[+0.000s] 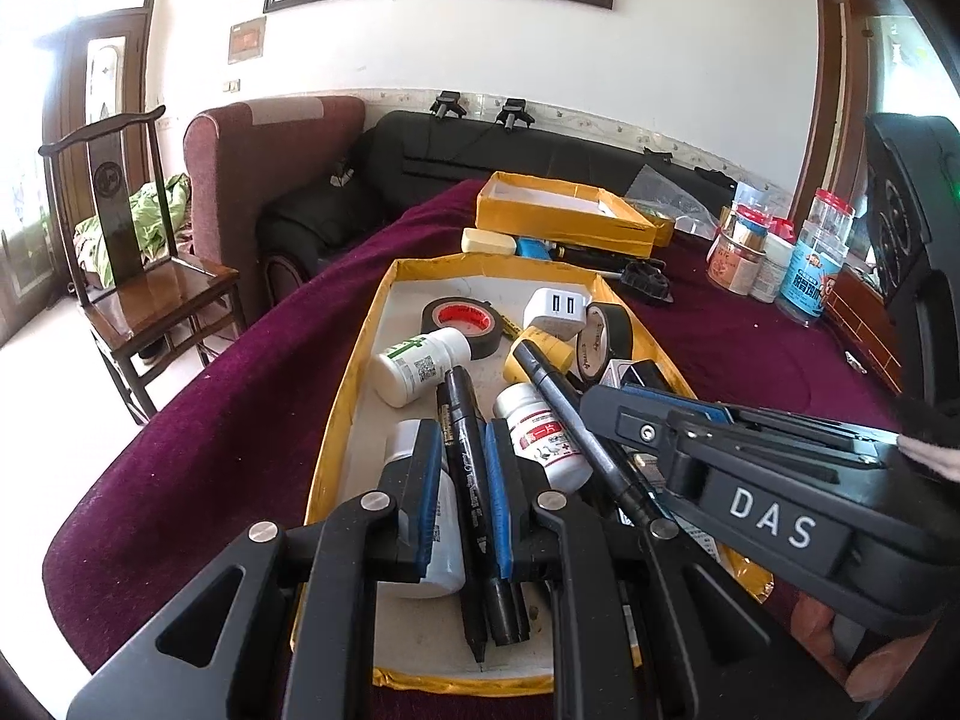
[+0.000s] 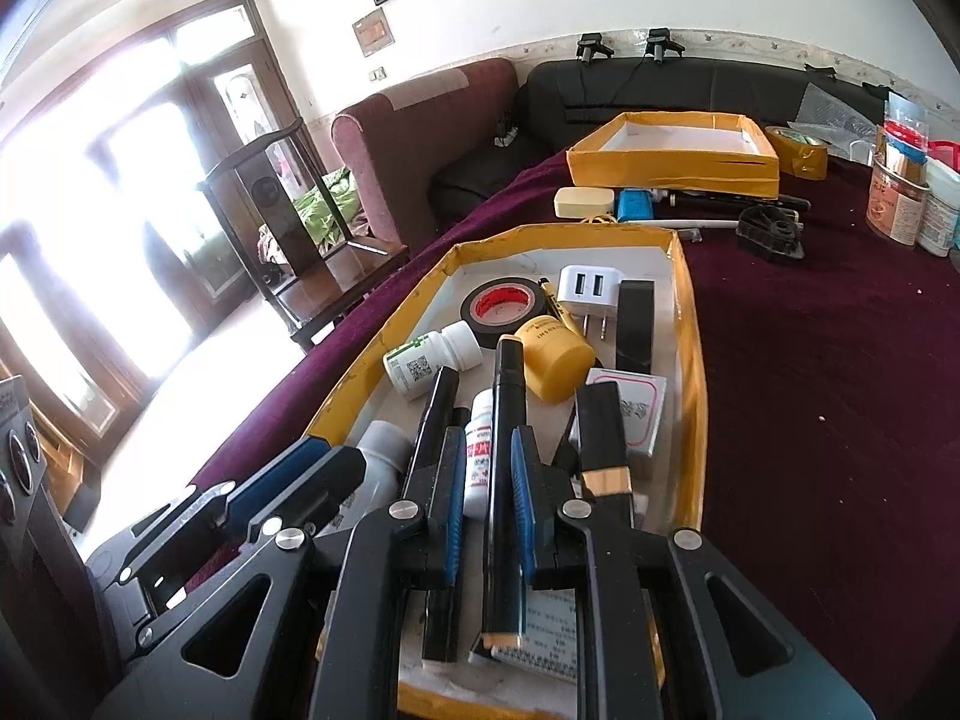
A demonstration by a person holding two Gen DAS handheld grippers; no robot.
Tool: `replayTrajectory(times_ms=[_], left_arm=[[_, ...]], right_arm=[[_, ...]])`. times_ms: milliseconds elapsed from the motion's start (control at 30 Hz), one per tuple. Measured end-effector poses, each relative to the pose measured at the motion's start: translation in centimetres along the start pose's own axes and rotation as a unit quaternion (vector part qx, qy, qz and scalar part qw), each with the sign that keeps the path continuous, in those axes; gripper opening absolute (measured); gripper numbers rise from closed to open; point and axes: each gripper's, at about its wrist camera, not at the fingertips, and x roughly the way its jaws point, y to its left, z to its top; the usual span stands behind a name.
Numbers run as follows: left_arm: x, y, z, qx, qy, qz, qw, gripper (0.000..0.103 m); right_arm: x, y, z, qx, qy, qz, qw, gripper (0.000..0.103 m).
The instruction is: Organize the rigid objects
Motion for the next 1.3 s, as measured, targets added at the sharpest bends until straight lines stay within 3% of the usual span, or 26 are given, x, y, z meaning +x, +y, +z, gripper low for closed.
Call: replayTrajectory(times_ms=[167,267,433,533,567,700,1033,1300], left_arm=[[-0.9,-0.8,-0.1,0.009,-0.010,0.008,0.9999,0.014],[-1.4,-1.3,-0.2,0.013,-0.015,0.014,0.9997,0.021],[-2.6,-1.8,-0.2,0.013,-0.032,0.030,0.9990,0.075],[-3.8,-2.0,0.0,0.022,-0.056,0.057,0.9966,0.084],[-4.0,-2.1,0.0,0.026,-0.063,0.065,0.9956,0.084],[-4.9,-2.0,-0.3,0.035,-0.069,0.101,0.9919,0.086],[-7.2,-2.1,-2.2,0.072,-0.063,0.138,0.9858,0.092],[-9.1,-3.5,-2.7,0.101,-0.068,0.129,0.9841,0.092]], right_arm=[[-1.3,-0.5,-0.5,0.003,-0.008,0.000,1.000,0.021],[-2.4,-1.0,-0.8,0.007,-0.020,-0.002,1.000,0.026],[-4.9,-2.0,-1.5,0.012,-0.053,-0.010,0.998,0.049],[-6.6,-2.4,-2.2,0.003,-0.082,-0.022,0.996,0.069],[-7.2,-2.5,-2.4,0.000,-0.089,-0.026,0.996,0.074],[-9.4,-3.0,-3.8,-0.014,-0.111,-0.046,0.993,0.080],[-11.9,-4.0,-7.8,-0.008,-0.127,-0.071,0.989,0.083],[-13.0,-4.0,-9.2,-0.008,-0.124,-0.069,0.990,0.083]])
